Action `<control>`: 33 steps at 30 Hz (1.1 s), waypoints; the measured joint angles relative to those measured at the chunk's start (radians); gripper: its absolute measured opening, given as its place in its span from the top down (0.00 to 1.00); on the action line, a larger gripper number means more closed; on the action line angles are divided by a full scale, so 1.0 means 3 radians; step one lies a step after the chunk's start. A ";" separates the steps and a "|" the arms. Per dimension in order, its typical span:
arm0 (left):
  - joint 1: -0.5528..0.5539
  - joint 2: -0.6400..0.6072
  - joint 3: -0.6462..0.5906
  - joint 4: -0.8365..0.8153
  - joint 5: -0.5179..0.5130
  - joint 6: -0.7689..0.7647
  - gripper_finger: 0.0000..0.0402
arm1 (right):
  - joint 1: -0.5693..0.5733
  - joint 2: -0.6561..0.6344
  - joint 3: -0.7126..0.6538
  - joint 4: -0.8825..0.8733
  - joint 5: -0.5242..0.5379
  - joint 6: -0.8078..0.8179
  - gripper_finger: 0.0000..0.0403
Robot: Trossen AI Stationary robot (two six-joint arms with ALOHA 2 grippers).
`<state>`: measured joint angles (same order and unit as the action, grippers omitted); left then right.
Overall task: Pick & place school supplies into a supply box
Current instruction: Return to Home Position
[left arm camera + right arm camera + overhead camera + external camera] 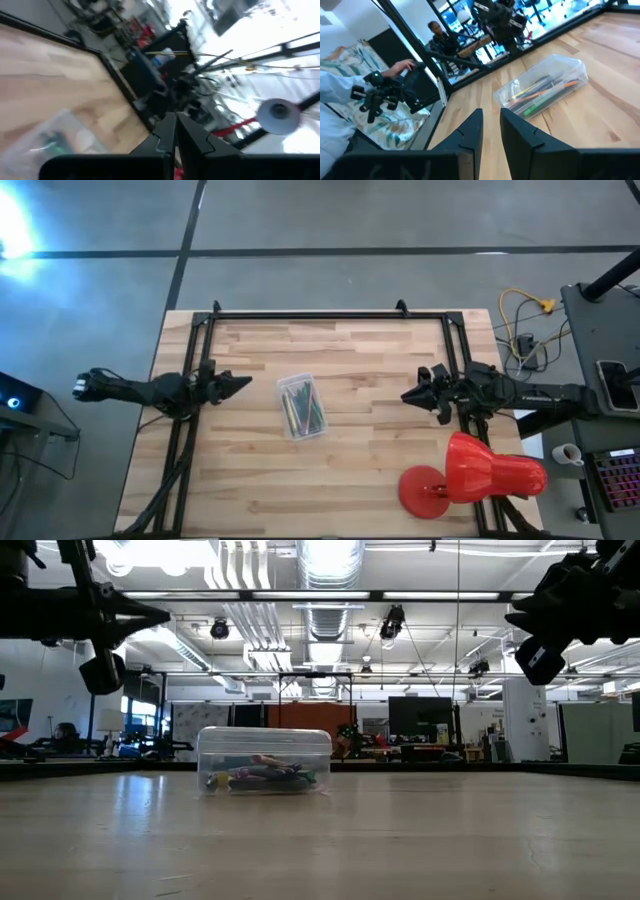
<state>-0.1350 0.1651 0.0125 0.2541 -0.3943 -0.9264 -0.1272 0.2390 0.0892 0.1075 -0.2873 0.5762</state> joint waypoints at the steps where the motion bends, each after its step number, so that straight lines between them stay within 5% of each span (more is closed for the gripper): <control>1: 0.0057 -0.0062 -0.0007 -0.0074 0.0000 0.0000 1.00 | 0.0000 -0.0055 -0.0026 0.0003 0.0001 0.0000 0.85; 12: 0.0724 -0.0539 0.0002 -0.0195 -0.0007 0.0000 1.00 | 0.0009 -0.0559 -0.0268 -0.0181 0.0000 0.0001 0.85; 33: 0.0908 -0.0540 -0.0008 -0.0499 -0.0001 0.0000 1.00 | 0.0039 -0.0797 -0.0266 -0.0074 -0.0001 0.0000 0.85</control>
<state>0.1375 0.0032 0.0101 0.1043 -0.3945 -0.9264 -0.1154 -0.0002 0.0093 0.0853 -0.2876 0.5762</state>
